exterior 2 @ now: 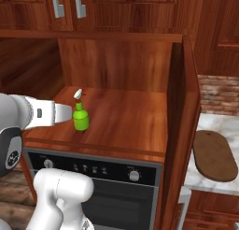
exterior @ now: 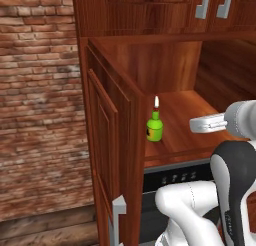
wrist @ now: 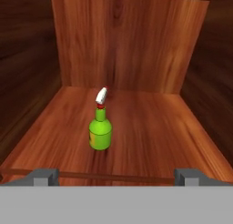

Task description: Grab the spray bottle from the cabinet, then place it next to the cutting board for sanitizing. Then grab the dish brush from the countertop next to the sink and place it next to the cutting board.

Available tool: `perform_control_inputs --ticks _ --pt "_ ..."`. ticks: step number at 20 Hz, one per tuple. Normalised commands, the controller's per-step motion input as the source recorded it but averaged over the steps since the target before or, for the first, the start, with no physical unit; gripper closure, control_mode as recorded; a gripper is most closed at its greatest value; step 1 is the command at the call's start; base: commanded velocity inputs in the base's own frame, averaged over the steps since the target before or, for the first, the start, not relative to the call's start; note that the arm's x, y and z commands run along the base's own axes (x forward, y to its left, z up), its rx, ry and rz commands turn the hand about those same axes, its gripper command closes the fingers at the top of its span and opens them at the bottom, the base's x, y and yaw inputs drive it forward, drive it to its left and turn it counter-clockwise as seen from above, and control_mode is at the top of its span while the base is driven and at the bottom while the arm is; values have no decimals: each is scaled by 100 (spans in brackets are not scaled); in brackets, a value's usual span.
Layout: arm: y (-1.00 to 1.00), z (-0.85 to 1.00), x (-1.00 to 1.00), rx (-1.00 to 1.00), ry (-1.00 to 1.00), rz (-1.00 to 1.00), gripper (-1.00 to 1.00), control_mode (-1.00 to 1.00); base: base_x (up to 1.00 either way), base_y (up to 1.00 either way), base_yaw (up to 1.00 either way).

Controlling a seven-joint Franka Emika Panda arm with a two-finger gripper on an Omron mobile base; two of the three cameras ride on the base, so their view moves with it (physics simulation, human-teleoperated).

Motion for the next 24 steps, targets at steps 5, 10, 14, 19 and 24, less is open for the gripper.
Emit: perform_control_inputs --ticks 5,10,14,19,24 --pt "0 0 0 0 0 0 -100 100 47 0 9" --pt "0 0 0 0 0 0 -100 100 39 0 11" --pt "0 0 19 0 -5 7 -100 -100 0 0 0" --pt "0 -14 4 0 -12 3 -100 -100 0 0 0" --pt "0 -25 1 0 -29 0 -100 -100 0 0 0"
